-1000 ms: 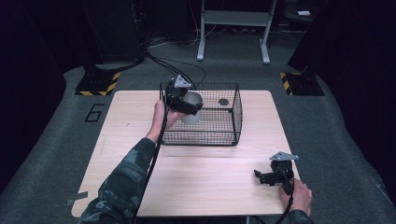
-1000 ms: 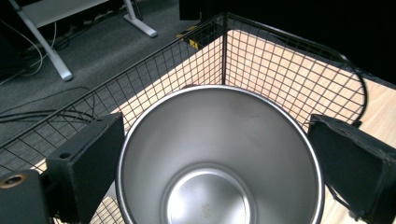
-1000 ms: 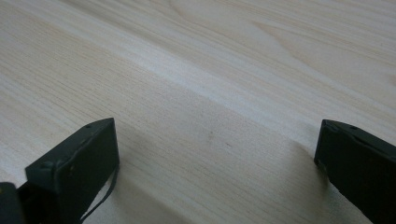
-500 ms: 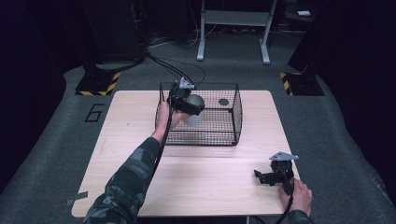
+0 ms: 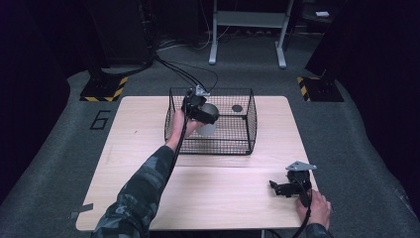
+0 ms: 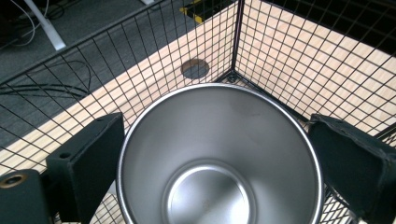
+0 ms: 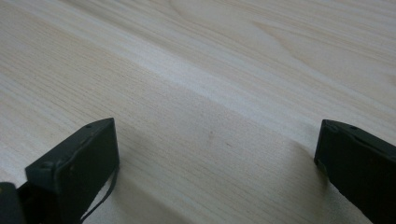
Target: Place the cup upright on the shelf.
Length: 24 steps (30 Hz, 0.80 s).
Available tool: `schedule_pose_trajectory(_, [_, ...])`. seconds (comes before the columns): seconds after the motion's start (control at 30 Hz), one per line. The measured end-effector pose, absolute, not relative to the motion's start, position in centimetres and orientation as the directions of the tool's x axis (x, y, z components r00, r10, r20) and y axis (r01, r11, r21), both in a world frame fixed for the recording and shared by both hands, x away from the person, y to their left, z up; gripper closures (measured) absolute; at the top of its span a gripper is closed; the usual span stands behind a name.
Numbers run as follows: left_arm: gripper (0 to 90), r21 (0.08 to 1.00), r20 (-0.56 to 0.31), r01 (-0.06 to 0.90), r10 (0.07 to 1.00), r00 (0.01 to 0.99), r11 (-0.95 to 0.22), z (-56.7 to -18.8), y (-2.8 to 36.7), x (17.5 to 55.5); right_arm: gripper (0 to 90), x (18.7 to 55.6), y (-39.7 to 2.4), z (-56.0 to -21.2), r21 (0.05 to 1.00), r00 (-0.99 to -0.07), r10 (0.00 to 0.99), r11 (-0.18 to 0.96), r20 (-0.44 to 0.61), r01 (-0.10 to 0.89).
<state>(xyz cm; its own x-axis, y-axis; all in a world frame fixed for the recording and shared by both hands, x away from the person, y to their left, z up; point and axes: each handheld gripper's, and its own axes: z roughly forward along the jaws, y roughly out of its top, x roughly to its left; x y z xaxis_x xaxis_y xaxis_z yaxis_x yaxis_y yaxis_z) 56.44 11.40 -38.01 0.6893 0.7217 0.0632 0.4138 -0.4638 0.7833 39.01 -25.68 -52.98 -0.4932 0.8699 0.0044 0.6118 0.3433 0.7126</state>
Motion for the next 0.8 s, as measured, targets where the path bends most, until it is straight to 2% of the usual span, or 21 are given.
schedule_pose_trajectory(0.8, [6.4, 0.740, 0.042, 0.468, 0.726, 0.686, -0.484, -40.4, 10.2, 57.8, 0.0, 39.0, -25.7, -53.0, 0.713, -0.494, 0.870, 0.344, 0.004, 0.611])
